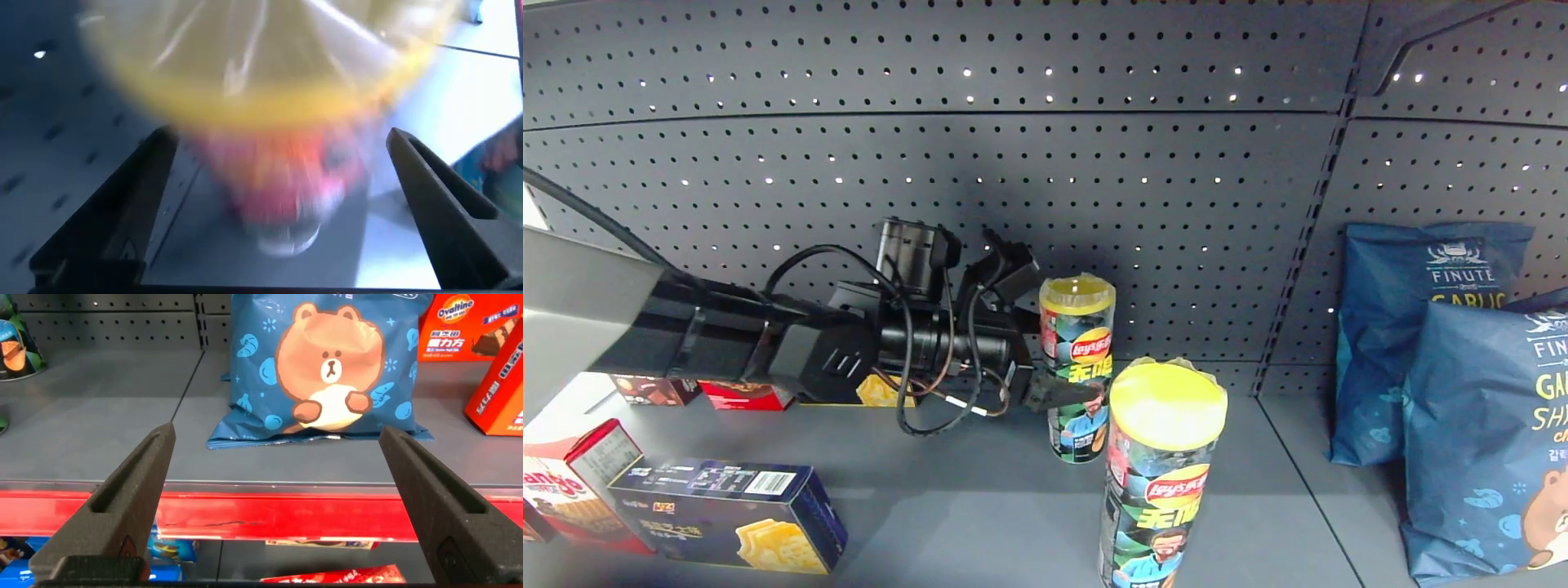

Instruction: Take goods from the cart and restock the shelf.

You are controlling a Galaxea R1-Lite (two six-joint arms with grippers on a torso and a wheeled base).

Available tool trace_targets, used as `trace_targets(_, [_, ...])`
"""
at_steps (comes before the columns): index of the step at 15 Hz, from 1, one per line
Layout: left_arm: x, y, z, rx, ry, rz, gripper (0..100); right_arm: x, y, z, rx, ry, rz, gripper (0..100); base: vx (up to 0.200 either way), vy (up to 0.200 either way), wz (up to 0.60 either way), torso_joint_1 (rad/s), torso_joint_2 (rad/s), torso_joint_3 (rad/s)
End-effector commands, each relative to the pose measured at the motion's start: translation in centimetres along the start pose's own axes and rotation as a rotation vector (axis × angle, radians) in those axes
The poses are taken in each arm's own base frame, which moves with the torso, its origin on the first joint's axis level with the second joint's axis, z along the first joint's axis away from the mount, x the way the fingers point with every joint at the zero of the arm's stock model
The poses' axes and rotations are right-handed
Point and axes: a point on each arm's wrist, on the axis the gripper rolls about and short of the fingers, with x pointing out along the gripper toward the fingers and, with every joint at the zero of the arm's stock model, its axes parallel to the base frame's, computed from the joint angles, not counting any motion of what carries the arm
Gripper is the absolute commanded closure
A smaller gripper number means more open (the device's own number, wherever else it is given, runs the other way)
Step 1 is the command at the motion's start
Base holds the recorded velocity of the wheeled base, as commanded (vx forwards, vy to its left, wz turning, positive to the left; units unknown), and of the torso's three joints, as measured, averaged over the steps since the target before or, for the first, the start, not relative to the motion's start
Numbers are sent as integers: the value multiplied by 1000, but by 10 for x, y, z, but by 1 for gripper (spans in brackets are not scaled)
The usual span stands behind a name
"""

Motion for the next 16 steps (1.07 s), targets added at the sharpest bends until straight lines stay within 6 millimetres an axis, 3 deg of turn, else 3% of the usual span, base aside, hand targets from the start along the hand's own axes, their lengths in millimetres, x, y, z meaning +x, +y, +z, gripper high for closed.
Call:
trace_targets(1, [-38, -6, 7, 3, -19, 61, 0, 0, 0, 0, 0, 0, 1, 0, 0, 0, 0, 0, 0, 0])
trace_targets(6, [-58, -23, -5, -30, 21, 95, 0, 0, 0, 0, 0, 0, 1, 0, 0, 0, 0, 0, 0, 0])
trace_targets(12, [-38, -30, -12, -33, 89, 159, 0, 0, 0, 0, 0, 0, 1, 0, 0, 0, 0, 0, 0, 0])
trace_targets(16, [-20, -24, -19, -29, 113, 203, 0, 0, 0, 0, 0, 0, 1, 0, 0, 0, 0, 0, 0, 0])
